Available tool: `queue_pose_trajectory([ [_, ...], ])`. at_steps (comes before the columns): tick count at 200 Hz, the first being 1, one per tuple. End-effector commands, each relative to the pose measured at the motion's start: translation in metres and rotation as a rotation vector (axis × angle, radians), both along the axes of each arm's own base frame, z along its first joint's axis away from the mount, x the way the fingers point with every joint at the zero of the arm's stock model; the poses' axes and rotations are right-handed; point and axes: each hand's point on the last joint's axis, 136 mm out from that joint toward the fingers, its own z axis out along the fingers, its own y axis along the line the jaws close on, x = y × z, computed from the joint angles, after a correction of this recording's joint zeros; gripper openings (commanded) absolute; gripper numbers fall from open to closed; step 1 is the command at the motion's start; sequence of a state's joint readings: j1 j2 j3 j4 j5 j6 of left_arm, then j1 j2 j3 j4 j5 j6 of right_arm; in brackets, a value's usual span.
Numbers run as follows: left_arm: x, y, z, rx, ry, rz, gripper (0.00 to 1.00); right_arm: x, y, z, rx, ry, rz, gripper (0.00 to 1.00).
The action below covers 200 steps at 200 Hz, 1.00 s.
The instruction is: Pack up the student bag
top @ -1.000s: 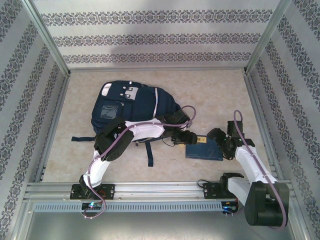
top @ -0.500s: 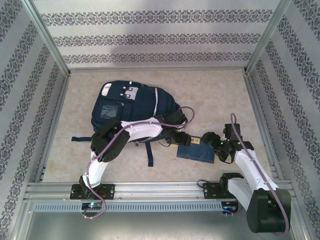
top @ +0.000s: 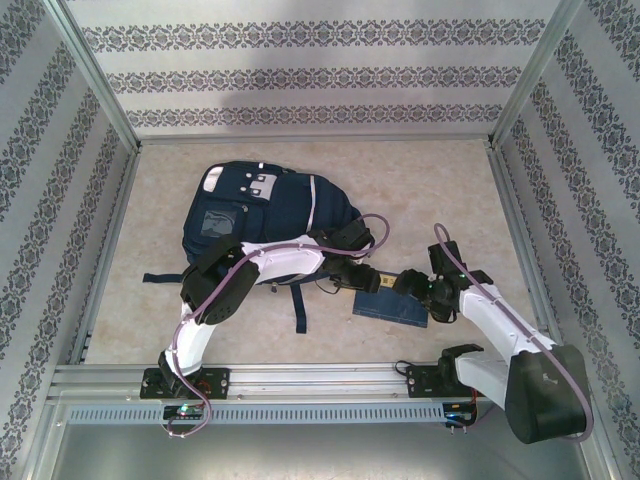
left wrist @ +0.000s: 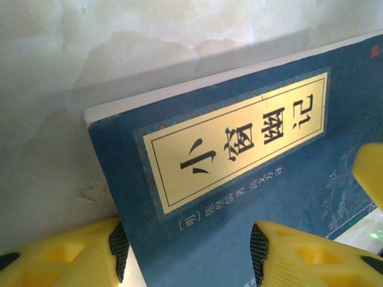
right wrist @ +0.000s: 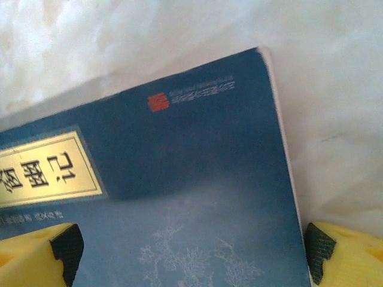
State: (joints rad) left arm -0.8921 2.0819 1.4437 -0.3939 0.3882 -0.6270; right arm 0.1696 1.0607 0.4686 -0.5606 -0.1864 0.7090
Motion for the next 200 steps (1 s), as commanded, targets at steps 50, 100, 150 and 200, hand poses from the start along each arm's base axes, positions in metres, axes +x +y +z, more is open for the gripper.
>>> queue_pose_trajectory([
  [50, -0.005, 0.021, 0.002, 0.088, -0.024, -0.042, 0.56, -0.010, 0.029, 0.042, 0.158, -0.119, 0.063, 0.80],
  [100, -0.007, 0.020, 0.002, 0.074, -0.022, -0.046, 0.55, -0.012, 0.038, 0.042, 0.229, -0.122, 0.035, 0.60],
  [150, -0.010, 0.024, 0.000, 0.075, -0.020, -0.047, 0.53, -0.011, 0.035, 0.037, 0.232, -0.137, -0.004, 0.21],
  [200, -0.002, 0.052, 0.021, 0.133, -0.094, -0.030, 0.58, -0.016, 0.028, 0.033, 0.213, -0.132, -0.035, 0.04],
])
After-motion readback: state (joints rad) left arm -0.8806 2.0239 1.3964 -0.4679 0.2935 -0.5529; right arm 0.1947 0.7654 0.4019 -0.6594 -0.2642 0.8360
